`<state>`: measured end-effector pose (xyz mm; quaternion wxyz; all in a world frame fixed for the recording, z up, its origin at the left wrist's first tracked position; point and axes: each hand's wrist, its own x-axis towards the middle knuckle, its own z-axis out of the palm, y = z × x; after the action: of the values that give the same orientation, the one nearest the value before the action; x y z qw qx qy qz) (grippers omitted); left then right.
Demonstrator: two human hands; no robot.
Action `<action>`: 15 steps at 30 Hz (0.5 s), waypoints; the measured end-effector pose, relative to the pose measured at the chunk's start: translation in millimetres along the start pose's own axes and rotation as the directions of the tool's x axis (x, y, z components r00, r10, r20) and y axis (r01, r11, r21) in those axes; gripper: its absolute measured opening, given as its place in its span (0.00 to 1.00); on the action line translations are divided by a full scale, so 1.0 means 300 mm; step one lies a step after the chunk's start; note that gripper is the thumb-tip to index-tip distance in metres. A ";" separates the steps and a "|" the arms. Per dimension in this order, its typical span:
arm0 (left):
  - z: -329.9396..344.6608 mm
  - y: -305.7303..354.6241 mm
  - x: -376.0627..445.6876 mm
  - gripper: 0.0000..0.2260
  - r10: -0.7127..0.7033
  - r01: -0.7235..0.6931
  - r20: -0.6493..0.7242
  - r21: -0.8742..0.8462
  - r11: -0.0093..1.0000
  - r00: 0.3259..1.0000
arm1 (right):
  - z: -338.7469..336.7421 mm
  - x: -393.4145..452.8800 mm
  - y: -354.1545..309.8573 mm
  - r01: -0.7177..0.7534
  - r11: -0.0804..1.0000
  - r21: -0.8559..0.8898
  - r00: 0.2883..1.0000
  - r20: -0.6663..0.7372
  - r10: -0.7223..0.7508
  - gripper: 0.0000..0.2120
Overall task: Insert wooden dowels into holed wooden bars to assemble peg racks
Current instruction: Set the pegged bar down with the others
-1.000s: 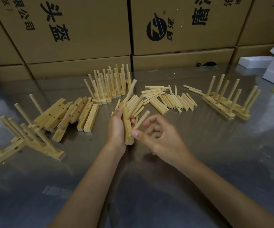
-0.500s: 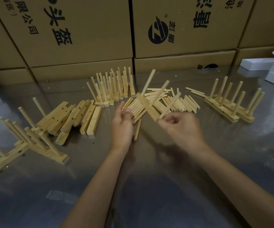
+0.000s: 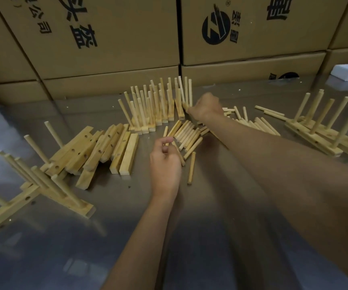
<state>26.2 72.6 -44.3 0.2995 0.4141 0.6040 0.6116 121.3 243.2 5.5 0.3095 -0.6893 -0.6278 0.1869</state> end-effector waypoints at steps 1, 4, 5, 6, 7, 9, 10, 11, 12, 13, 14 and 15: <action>0.001 -0.002 0.000 0.12 0.001 -0.001 0.005 0.000 1.000 1.000 | 0.021 0.008 -0.005 -0.002 0.998 -0.059 1.000 -0.001 0.002 0.14; 0.002 -0.005 -0.004 0.13 0.014 -0.015 0.010 0.026 1.000 1.000 | 0.057 0.021 0.000 -0.002 0.986 -0.166 1.000 0.025 0.006 0.20; 0.002 -0.004 -0.006 0.13 0.014 -0.014 0.010 0.031 0.999 1.000 | 0.060 0.023 0.003 -0.006 0.986 -0.166 0.999 0.040 0.013 0.21; 0.001 0.000 -0.008 0.13 0.007 -0.007 0.013 0.035 0.999 1.000 | 0.062 0.025 0.005 -0.005 0.987 -0.161 0.999 0.044 0.012 0.22; 0.001 0.002 -0.008 0.13 0.000 -0.001 0.017 0.040 0.999 1.000 | 0.058 0.022 0.003 0.000 0.988 -0.153 0.999 0.040 0.006 0.22; 0.003 0.007 -0.010 0.13 -0.011 0.009 0.024 0.051 0.999 1.000 | 0.044 0.000 -0.008 0.032 0.991 -0.131 0.999 -0.003 -0.033 0.19; 0.004 0.009 -0.011 0.13 -0.011 0.010 0.030 0.053 0.999 0.999 | 0.037 -0.025 -0.019 0.060 0.991 -0.118 0.997 -0.041 -0.065 0.17; 0.004 0.010 -0.013 0.13 -0.008 0.006 0.034 0.064 0.998 0.999 | 0.032 -0.056 -0.032 0.096 0.990 -0.102 0.992 -0.069 -0.103 0.15; 0.002 0.014 -0.017 0.12 -0.005 0.003 0.038 0.075 0.997 0.999 | 0.028 -0.091 -0.050 0.136 0.988 -0.080 0.987 -0.073 -0.141 0.12; 0.001 0.017 -0.019 0.12 0.000 -0.003 0.041 0.082 0.997 0.999 | 0.026 -0.134 -0.074 0.176 0.982 -0.064 0.983 -0.042 -0.179 0.12; 0.001 0.017 -0.020 0.12 0.007 -0.011 0.045 0.084 0.996 0.999 | 0.023 -0.177 -0.105 0.224 0.973 -0.054 0.974 0.032 -0.223 0.12; -0.001 0.020 -0.022 0.12 0.014 -0.018 0.048 0.089 0.996 0.999 | 0.024 -0.216 -0.142 0.291 0.956 -0.041 0.949 0.138 -0.283 0.13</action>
<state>29.8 66.2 -39.2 0.2900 0.4461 0.6202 0.5764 75.5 182.0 19.9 0.2703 -0.5861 -0.7457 0.1653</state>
